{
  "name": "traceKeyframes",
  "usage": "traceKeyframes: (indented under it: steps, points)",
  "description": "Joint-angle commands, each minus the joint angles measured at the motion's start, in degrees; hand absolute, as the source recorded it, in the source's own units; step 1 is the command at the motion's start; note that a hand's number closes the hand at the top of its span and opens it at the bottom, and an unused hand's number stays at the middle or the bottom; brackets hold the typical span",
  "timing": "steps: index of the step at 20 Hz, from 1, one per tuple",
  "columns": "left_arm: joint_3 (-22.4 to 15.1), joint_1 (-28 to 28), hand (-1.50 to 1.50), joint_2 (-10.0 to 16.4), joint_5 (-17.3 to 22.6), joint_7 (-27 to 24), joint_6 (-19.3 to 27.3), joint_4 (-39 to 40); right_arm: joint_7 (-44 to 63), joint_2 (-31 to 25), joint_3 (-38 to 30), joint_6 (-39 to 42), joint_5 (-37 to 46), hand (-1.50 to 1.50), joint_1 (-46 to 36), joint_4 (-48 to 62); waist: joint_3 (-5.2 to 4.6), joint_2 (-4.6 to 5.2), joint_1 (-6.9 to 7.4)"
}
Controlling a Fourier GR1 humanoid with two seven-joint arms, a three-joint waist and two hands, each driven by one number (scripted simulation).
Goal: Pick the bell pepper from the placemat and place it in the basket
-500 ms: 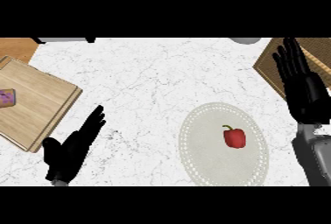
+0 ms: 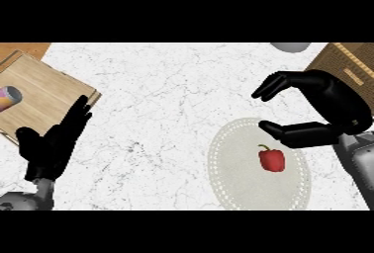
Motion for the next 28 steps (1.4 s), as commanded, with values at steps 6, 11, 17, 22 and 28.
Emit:
traceKeyframes:
  steps: [6, 11, 17, 22, 28]
  points:
    - [5.25, -2.94, 0.00, 0.36, 1.08, -1.50, -1.17, 7.19, -17.00, 8.90, 21.44, -14.02, 31.70, -1.50, 10.93, -2.90, -0.14, -0.57, -2.89]
    - [6.43, -4.12, 0.00, -0.16, 1.28, -1.81, -2.03, 10.78, 12.98, 9.09, 24.51, -7.69, 35.23, -1.50, 6.89, -14.09, -0.34, -0.95, -3.94]
    - [8.09, -4.05, 0.00, 2.33, 2.19, -0.23, -3.22, 10.69, 29.41, -1.20, 20.74, -0.35, 48.57, -1.50, -2.80, -17.86, -0.60, -2.02, -4.65]
    - [8.11, -3.35, 0.00, 2.11, 2.49, -1.64, -5.23, 10.12, 46.05, -0.54, 15.16, 14.19, 44.54, -1.50, -11.10, -23.23, -0.39, -1.39, -3.52]
    - [9.20, -6.44, 0.00, 1.38, 1.81, -2.15, -5.39, 13.18, 54.90, -0.67, 10.90, 33.60, 28.04, -1.50, -13.21, -23.74, -0.31, -1.08, -3.97]
